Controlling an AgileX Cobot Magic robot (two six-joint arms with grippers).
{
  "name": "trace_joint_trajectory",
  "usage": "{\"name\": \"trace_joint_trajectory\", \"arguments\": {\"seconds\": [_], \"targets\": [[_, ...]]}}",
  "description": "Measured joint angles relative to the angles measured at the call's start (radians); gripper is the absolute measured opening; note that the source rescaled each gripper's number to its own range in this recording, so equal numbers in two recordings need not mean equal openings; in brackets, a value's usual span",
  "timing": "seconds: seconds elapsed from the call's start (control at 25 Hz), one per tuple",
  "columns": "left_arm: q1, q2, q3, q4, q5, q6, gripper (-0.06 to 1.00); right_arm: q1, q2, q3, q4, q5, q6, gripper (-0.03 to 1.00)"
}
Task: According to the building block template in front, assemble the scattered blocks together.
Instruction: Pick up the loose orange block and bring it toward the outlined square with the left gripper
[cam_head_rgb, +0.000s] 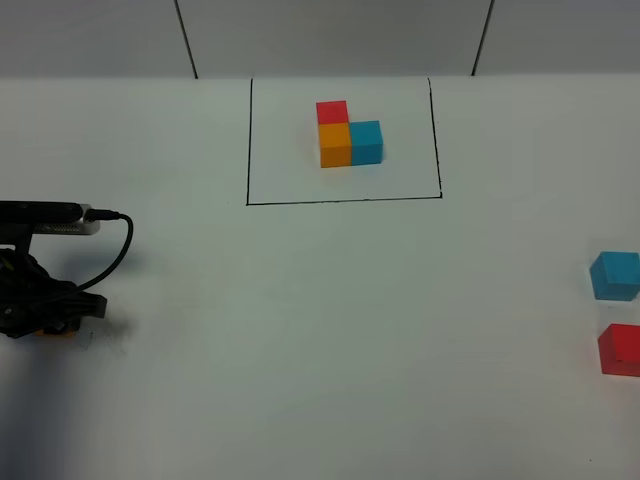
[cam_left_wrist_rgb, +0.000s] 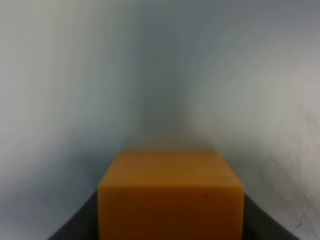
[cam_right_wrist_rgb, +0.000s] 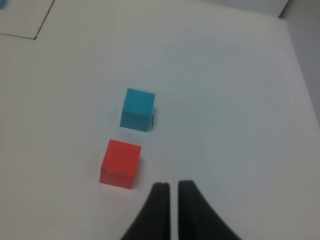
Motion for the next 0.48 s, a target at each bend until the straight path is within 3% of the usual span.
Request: {"name": "trace_joint_trajectory", "arguments": {"seconds": [0.2,0.48], "targets": [[-0.030,0.000,0.000,-0.001,0.008,0.012,0.53,0.000,0.000,0.000,0.000,0.000,0.000,0.01],[-0.171,-0.148,0.001,-0.061,0.083,0.048,0.53,0.000,0.000,0.000,0.000,0.000,0.000,0.01]]}}
